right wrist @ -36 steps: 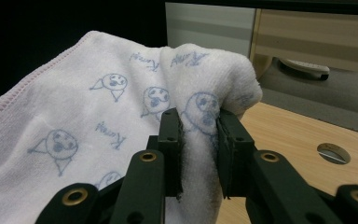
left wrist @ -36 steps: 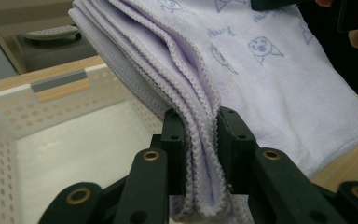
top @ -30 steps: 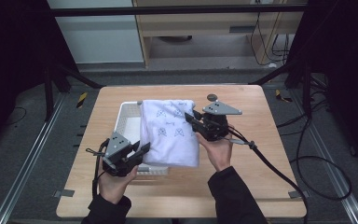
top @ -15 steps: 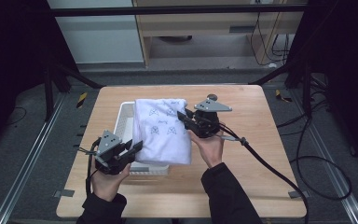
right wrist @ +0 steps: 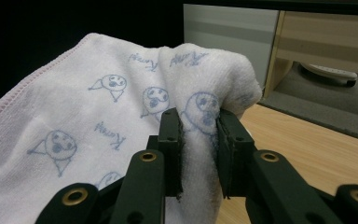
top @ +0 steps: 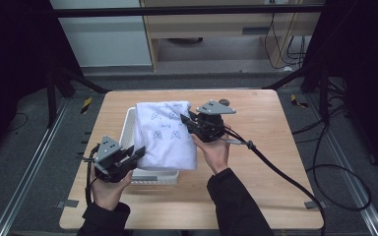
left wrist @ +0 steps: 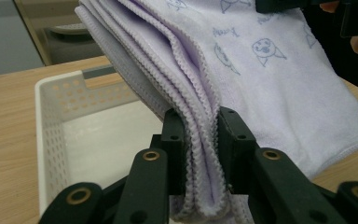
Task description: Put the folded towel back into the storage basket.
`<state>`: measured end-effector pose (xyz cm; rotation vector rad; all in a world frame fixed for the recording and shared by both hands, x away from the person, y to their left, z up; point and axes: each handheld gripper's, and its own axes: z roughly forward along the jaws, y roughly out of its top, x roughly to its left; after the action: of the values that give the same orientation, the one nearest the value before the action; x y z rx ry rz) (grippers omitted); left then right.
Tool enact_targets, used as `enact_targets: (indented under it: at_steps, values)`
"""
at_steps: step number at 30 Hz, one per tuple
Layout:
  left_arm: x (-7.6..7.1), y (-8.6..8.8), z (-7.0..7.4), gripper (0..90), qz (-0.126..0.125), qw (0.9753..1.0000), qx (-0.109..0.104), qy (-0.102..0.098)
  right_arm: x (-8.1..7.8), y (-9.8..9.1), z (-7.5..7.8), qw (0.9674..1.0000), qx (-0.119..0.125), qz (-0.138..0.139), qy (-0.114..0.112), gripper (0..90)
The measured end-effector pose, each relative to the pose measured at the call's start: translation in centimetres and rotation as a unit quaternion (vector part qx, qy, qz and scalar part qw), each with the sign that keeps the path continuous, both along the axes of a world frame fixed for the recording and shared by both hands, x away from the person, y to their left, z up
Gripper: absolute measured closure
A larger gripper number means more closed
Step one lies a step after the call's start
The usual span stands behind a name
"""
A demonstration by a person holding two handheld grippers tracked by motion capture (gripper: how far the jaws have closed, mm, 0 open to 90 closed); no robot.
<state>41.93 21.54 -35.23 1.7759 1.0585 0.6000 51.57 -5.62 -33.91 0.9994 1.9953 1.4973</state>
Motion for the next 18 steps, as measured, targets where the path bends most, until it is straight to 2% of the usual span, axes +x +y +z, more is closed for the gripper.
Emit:
enact_targets:
  at_steps: [6,18]
  values:
    - [0.2,1.2,0.4,72.9,0.011,0.9999,-0.010,0.000,0.4,1.3,0.4,1.0000,-0.002,0.003,-0.002,74.1]
    - [0.7,3.1,0.4,72.9,0.031,0.9994,-0.017,0.006,1.3,3.5,0.4,0.9999,-0.008,0.009,-0.004,74.1]
